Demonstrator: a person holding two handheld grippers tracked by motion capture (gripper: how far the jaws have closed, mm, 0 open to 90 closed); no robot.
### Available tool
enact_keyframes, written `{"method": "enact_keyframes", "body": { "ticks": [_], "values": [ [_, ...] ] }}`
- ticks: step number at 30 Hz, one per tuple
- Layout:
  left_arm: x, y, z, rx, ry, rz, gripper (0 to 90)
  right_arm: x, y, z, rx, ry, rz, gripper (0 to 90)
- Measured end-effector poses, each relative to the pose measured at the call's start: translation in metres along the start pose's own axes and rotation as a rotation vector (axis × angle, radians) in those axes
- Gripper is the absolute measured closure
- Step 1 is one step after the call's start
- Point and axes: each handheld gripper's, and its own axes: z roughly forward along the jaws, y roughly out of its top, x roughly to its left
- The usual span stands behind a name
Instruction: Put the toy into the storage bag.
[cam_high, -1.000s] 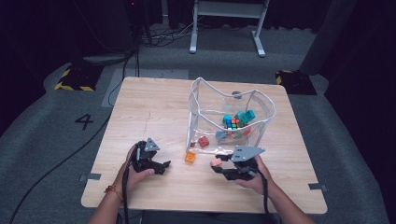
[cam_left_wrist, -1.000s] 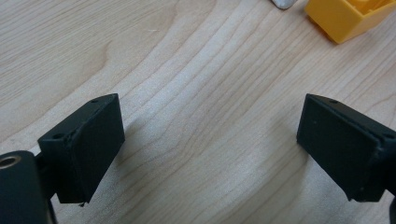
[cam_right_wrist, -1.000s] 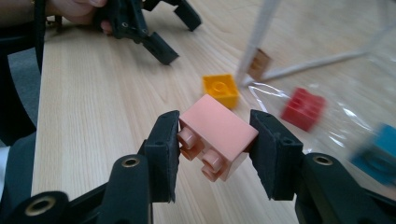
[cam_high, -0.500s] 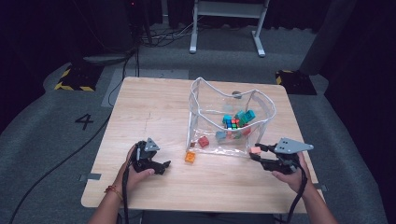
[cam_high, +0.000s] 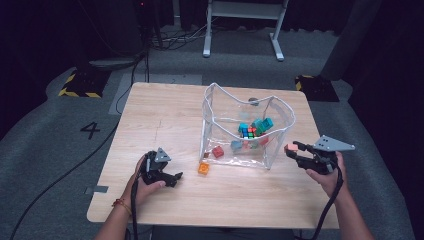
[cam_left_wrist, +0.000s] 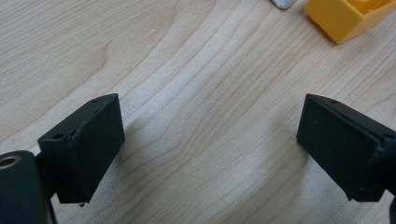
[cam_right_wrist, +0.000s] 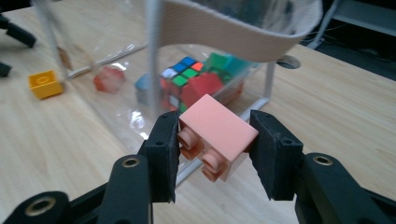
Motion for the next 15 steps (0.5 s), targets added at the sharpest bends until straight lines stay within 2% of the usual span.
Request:
{"method": "enact_keyframes", "body": {
  "ticks": [3,6,12,15],
  "values": [
    [0.000,0.000,0.000,0.001,0.002,0.003,7.7,-0.013,0.006,0.001,-0.002,-0.048,0.009,54.8],
    [0.000,0.000,0.000,0.001,0.000,0.001,7.7,-0.027,0.014,0.002,-0.025,-0.053,0.048,54.9],
    [0.000,0.000,0.000,0.002,-0.002,0.003,7.5,-0.045,0.038,0.007,-0.027,-0.093,0.057,54.9],
    [0.000,0.000,0.000,0.004,-0.004,0.003,7.5,-0.051,0.052,0.008,-0.014,-0.117,0.042,54.9]
  ]
}}
